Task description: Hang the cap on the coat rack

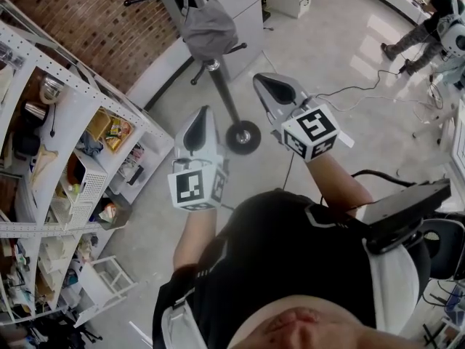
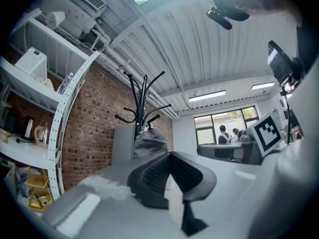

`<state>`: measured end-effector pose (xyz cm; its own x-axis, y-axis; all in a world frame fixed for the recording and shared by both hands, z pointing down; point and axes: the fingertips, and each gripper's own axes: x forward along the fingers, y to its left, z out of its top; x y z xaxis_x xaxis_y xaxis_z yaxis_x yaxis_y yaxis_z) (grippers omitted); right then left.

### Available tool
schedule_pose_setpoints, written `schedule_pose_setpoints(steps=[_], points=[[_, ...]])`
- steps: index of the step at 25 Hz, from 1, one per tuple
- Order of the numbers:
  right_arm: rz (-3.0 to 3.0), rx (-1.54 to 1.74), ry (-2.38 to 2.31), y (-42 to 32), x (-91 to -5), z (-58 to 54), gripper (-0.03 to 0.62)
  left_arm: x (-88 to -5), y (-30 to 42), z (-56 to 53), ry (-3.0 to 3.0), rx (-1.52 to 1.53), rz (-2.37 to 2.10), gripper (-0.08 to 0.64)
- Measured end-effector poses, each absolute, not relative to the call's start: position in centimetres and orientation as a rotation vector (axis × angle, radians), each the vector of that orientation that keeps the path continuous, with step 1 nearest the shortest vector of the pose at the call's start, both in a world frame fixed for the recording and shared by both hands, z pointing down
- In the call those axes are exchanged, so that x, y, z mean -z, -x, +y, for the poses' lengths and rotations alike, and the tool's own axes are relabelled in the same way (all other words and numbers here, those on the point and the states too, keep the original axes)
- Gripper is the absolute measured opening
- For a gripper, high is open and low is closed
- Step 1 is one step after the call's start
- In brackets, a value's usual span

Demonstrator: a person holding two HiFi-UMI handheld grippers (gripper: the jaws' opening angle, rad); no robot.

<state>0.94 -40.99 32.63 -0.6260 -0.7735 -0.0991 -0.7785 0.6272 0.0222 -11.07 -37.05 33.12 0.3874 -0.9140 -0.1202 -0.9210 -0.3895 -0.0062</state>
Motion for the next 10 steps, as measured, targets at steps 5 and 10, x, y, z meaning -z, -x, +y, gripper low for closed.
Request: schedule_pose_setpoints(steps=[5, 10], points=[[2.756, -0.110, 1.324, -0.75, -32.40, -40.82, 0.009, -33.19, 11.54, -36.98, 2.555, -0.150, 1.702, 0.077], [2.751, -0.105, 1.337, -1.14, -32.33, -40.76, 0.009, -33.04, 11.18, -36.74, 2.556, -0.142, 1.687, 0.077]])
